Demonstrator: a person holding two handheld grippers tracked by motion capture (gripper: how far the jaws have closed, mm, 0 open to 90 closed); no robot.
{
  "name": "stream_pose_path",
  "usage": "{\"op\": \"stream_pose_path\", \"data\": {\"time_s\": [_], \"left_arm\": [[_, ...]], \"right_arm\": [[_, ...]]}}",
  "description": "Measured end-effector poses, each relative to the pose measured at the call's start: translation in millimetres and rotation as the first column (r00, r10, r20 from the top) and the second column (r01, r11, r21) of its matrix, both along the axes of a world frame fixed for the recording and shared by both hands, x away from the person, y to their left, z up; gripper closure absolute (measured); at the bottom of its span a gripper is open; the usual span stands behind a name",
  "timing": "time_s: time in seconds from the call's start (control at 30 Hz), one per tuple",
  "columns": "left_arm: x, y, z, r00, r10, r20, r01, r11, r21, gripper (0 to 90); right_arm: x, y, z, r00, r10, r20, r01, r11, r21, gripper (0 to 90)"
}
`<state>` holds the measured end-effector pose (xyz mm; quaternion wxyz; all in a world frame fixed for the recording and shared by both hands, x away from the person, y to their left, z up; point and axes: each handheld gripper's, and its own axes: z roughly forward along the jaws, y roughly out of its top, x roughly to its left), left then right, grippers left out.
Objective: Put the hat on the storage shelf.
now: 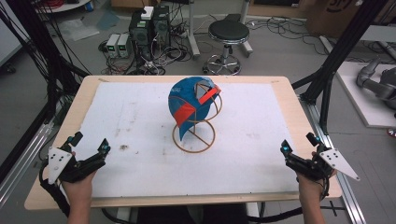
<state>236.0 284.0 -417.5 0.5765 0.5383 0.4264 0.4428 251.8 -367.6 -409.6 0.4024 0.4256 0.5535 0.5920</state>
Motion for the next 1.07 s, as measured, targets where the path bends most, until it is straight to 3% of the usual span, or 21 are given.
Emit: {"op": "stream_pose_path", "data": {"time_s": [1.07], "left_arm": [[-0.6, 1.3, -0.4, 0.9999, 0.009, -0.011, -0.009, 1.0, 0.001, 12.1]], "right_arm": [[2.4, 0.1, -1.9, 0.9998, 0.019, 0.0, -0.019, 1.0, -0.014, 3.9]]}}
